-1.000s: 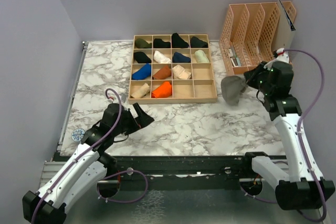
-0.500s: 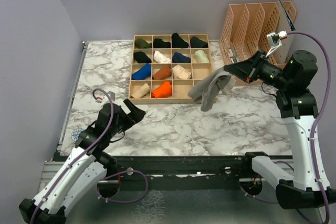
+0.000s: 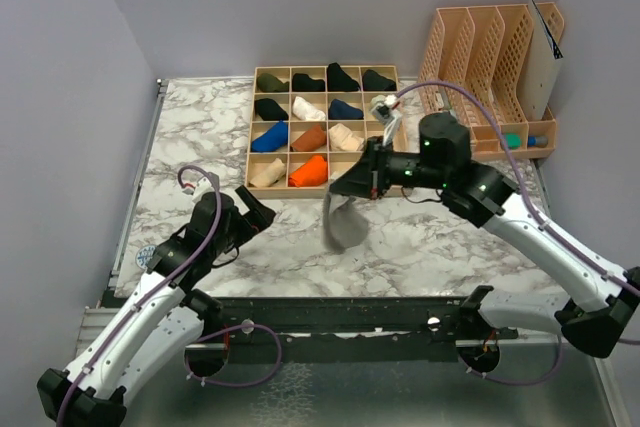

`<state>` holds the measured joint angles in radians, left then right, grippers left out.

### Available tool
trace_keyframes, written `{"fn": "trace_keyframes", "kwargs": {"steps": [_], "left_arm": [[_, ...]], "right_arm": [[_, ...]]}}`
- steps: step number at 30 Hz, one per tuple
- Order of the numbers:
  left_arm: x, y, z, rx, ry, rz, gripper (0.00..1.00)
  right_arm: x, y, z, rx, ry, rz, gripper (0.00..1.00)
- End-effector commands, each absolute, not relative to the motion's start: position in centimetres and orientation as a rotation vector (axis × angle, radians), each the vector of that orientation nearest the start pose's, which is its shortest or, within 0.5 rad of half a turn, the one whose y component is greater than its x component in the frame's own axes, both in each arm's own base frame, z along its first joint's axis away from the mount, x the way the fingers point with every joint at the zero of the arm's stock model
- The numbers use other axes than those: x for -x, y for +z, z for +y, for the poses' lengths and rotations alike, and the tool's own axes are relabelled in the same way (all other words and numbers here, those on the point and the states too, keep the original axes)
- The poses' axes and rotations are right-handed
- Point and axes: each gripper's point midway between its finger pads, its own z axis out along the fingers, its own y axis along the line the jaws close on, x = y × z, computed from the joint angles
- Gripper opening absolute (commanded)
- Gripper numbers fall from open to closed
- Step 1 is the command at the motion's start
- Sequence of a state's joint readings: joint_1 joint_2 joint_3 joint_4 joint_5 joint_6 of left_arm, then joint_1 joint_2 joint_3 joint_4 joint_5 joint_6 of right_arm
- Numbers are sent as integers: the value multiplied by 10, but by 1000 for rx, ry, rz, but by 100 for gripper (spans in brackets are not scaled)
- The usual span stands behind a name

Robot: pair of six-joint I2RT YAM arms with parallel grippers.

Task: Roll the underwear
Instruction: Place the underwear at the center of the board.

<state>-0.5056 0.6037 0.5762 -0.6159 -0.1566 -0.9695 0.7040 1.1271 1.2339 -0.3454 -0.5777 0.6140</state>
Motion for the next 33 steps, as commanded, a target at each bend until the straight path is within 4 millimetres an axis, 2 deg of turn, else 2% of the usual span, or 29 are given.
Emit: {"fn": "trace_keyframes", "kwargs": {"steps": [1, 4, 6, 7, 9, 11, 15, 16, 17, 19, 20, 22, 24, 25, 28, 30, 33], "left_arm": [[-205, 153, -123, 624, -666, 2189, 99], [-203, 153, -122, 630, -672, 2178, 99], [-203, 153, -122, 630, -675, 2174, 99], [-202, 152, -122, 631, -677, 2174, 99], [-202, 152, -122, 622, -679, 2178, 99], [-202, 151, -124, 603, -672, 2191, 99], [-204, 143, -129, 559, -665, 2230, 99], [-204, 141, -131, 546, -670, 2241, 99], [-205, 137, -134, 530, -675, 2257, 99], [-205, 133, -142, 486, -702, 2287, 99], [-204, 131, -146, 463, -714, 2306, 99], [-203, 125, -153, 424, -732, 2342, 99], [-204, 120, -163, 369, -768, 2377, 99], [-205, 118, -169, 337, -788, 2385, 99], [-212, 107, -180, 245, -801, 2414, 99], [-218, 100, -185, 182, -777, 2434, 98], [-228, 86, -189, 102, -708, 2467, 93]], "right_arm": [[-196, 364, 332, 461, 1242, 1909, 0], [-201, 360, 330, 383, 1225, 1925, 1], [-212, 339, 312, 268, 1113, 1986, 0], [-213, 320, 300, 219, 1049, 2042, 0], [-211, 280, 273, 137, 937, 2139, 1], [-198, 225, 249, 81, 843, 2261, 0], [-139, 110, 223, 103, 824, 2567, 0], [-128, 80, 206, 66, 745, 2642, 0], [-123, 65, 192, 41, 667, 2674, 2], [-117, 57, 173, 18, 570, 2692, 10], [-118, 60, 171, 9, 581, 2669, 21], [-120, 79, 183, 25, 713, 2589, 52], [-127, 103, 186, -18, 746, 2530, 71], [-136, 109, 180, -49, 696, 2497, 83], [-155, 103, 139, -285, 380, 2476, 85], [-163, 94, 119, -355, 218, 2455, 83], [-175, 81, 118, -401, 140, 2443, 79]]}}
